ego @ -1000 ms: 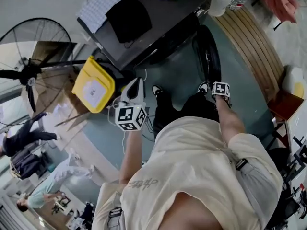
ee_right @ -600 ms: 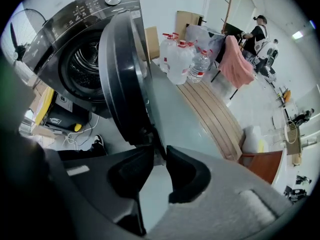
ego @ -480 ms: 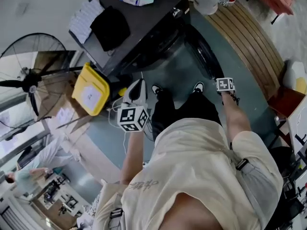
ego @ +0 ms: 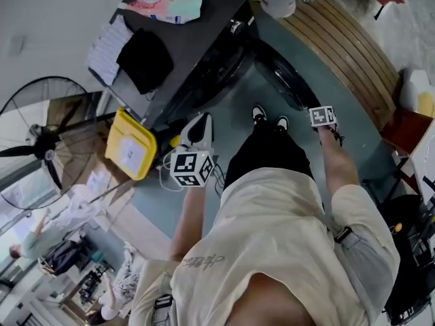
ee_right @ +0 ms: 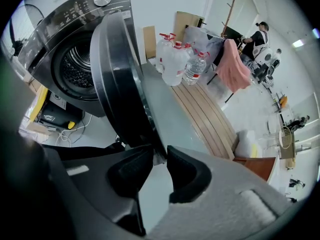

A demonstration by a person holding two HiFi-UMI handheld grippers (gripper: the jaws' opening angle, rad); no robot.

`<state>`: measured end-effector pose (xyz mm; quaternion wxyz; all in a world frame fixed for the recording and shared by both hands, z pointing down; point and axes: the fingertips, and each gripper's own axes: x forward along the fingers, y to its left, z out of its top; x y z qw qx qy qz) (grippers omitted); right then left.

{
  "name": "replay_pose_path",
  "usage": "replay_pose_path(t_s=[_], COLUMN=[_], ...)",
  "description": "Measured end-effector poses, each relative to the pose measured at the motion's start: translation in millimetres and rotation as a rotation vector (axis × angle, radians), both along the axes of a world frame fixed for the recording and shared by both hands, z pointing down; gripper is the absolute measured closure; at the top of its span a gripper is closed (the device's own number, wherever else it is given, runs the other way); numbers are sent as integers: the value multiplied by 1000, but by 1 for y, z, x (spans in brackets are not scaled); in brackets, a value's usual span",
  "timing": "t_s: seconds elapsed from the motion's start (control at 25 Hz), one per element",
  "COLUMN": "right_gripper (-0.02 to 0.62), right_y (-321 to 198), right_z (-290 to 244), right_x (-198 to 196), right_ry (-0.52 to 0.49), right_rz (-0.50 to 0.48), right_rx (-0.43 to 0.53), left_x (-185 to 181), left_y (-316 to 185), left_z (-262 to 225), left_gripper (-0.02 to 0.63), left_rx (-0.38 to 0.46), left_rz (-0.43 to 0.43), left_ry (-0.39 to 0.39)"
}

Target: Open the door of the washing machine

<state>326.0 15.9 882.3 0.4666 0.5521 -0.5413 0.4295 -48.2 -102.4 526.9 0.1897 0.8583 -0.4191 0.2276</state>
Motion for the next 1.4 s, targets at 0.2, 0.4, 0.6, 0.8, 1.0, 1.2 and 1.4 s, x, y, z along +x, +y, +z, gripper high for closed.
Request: replay_pose_path(t_s=[0.2,0.4,0.6,0.8,1.0,1.2,1.4], right_gripper=[508,508,508,508,509,509,506], right_y=[6,1,1,-11,-33,-66,-110], right_z=[1,3,1,3,1,2,0], right_x=[5,11,31,54,84,122,156], right_ry=[23,44,78,116,137,142,155], right_rz=[2,10,-18,-88,-186,-298,-402], right_rx=[-61,-89,-116,-131,-151,-129,-105], left_x=[21,28,31,18,19,46,81], left_y=[-38,-71,-90,-101,-115,-134,-144], left_z=[0,2,2,6,8,-1,-3], left_gripper=[589,589,589,589,588,589,589], left_rx=[-4,8,1,-6,-16,-22,-23], left_rz=[76,143,141,102,3,-122,-179], left_ry=[28,33,29,-4,-13,23,19])
